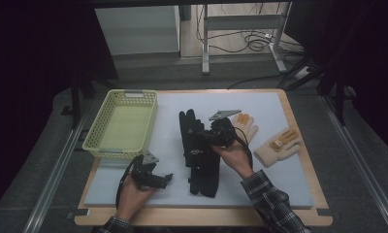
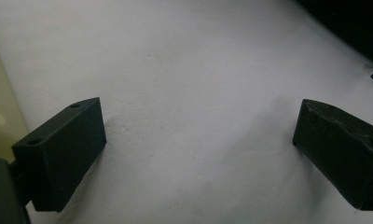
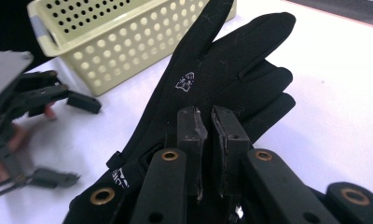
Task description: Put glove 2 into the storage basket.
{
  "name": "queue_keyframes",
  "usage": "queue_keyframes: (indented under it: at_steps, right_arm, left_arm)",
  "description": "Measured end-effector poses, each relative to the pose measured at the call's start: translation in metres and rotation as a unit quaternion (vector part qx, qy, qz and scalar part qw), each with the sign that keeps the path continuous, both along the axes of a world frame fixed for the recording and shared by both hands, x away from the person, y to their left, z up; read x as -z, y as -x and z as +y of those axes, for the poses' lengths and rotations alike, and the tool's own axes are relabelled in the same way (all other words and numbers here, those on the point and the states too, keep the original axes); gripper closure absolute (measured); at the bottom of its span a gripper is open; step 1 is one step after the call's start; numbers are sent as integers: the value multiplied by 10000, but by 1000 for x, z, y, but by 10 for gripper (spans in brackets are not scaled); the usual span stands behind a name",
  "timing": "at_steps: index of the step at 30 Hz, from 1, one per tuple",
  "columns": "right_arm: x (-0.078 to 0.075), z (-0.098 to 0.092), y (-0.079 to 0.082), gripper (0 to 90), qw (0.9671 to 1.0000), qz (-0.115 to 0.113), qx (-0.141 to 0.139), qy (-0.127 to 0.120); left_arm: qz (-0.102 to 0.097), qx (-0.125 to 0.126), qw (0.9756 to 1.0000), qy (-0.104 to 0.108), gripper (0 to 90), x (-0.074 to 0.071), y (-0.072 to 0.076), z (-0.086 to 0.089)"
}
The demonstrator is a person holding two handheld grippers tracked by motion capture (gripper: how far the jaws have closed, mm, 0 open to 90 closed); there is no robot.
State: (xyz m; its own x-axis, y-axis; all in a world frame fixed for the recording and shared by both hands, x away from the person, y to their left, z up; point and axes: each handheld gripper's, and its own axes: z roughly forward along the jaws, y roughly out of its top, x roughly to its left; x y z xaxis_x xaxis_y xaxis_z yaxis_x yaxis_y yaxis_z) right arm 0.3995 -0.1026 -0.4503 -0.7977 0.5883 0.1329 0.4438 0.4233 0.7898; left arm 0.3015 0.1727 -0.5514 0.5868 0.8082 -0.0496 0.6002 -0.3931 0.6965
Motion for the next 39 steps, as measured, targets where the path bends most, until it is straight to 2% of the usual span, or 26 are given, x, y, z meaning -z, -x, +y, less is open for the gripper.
queue_keyframes:
  at_steps: [5, 10, 13, 15, 17, 19, 21, 23, 25, 28, 31, 33, 34, 35, 37, 39]
  right_arm:
    - [-3, -12, 24, 814, 9998, 53, 68, -154]
    - [-1, -21, 48, 812, 9998, 31, 151, -144]
    - [11, -27, 59, 809, 9997, 14, 226, -78]
    - [26, -30, 64, 801, 9996, 21, 251, 105]
    - [39, -31, 65, 754, 9994, 83, 204, 280]
    - [46, -32, 65, 679, 9989, 38, 137, 438]
    - [41, -35, 63, 601, 9987, -40, 54, 511]
    - [32, -35, 61, 579, 9977, -289, -74, 612]
    - [25, -32, 58, 574, 9962, -413, -250, 720]
    - [25, -22, 53, 554, 9917, -485, -615, 1023]
    - [36, -11, 45, 528, 9839, -438, -947, 1450]
    - [48, -5, 39, 554, 9768, -405, -1108, 1790]
    - [51, -4, 37, 596, 9750, -360, -1142, 1870]
    - [54, -4, 35, 667, 9762, -271, -1196, 1789]
    - [54, -6, 32, 771, 9801, 34, -1133, 1631]
    - [53, -6, 33, 806, 9813, 90, -1054, 1607]
  left_arm:
    - [-10, -13, 10000, 16, 26, 0, 0, 0]
    - [-13, -16, 10000, 22, 26, 0, 0, 0]
    - [-18, -14, 10000, 18, 26, 0, 0, 0]
    - [-8, -18, 10000, 20, 26, 0, 0, 0]
    - [-7, -20, 10000, 23, 26, 0, 0, 0]
    - [-7, -18, 10000, 21, 26, 0, 0, 0]
    - [-7, -21, 10000, 24, 26, 0, 0, 0]
    - [-7, -18, 10000, 22, 26, 0, 0, 0]
    - [-13, -13, 10000, 16, 26, 0, 0, 0]
    - [-14, -14, 10000, 15, 26, 0, 0, 0]
    - [-11, -16, 10000, 20, 26, 0, 0, 0]
    - [-6, 1, 10000, -2, 26, 0, 0, 0]
    - [-7, 1, 10000, -4, 26, 0, 0, 0]
    - [-6, 2, 10000, -5, 26, 0, 0, 0]
    - [-5, 1, 10000, -5, 26, 0, 0, 0]
    - [-5, -1, 10000, -4, 26, 0, 0, 0]
